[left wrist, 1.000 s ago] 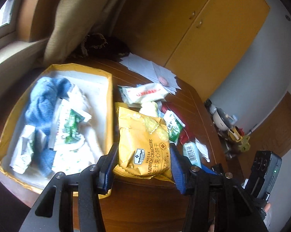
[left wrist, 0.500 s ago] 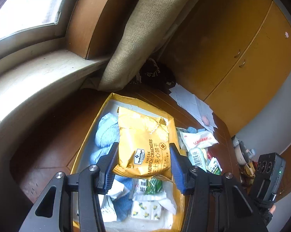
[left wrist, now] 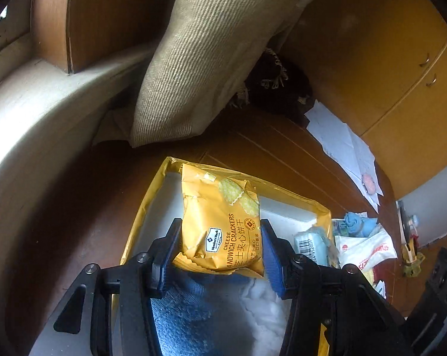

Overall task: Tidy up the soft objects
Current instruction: 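Lower both held items into the tray and open both tools, then grasp the yellow towel with left tool while right tool grasps the white packet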

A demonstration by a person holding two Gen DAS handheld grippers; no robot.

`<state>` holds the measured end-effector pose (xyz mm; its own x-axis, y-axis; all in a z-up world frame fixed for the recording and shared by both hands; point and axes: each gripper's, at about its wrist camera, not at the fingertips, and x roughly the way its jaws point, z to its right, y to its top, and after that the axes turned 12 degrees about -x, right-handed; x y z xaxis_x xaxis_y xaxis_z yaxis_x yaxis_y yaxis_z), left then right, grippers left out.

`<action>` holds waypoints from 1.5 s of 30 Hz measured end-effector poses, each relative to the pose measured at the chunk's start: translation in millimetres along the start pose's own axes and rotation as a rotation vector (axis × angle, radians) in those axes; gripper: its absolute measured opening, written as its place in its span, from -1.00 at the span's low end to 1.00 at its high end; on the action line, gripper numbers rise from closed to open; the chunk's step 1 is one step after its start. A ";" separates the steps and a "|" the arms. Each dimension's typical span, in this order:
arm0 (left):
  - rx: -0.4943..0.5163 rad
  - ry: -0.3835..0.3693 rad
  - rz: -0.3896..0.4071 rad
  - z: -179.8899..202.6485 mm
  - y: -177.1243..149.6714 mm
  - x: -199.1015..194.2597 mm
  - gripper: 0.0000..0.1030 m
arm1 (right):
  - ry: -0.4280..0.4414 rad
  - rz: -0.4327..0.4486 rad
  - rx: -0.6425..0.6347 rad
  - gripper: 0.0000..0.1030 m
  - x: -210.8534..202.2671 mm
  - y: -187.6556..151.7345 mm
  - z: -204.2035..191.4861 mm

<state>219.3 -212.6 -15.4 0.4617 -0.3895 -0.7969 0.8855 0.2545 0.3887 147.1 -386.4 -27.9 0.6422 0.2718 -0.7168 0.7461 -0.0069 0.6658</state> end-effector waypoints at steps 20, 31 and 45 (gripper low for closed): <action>0.164 -0.200 0.118 40.0 -140.4 -112.8 0.52 | 0.138 0.230 0.073 0.42 -134.7 -102.6 18.6; 0.277 -0.201 0.044 97.5 -198.0 -93.4 0.52 | -0.146 0.278 0.227 0.42 -214.8 -157.9 114.1; 0.300 -0.149 0.024 119.5 -204.7 -71.1 0.52 | -0.385 0.059 0.421 0.42 -181.9 -186.8 196.6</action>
<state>11.4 -342.7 16.9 0.4655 -0.5171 -0.7183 0.8396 0.0015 0.5431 -74.5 -623.8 -62.6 0.6439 -0.1099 -0.7572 0.6623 -0.4154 0.6235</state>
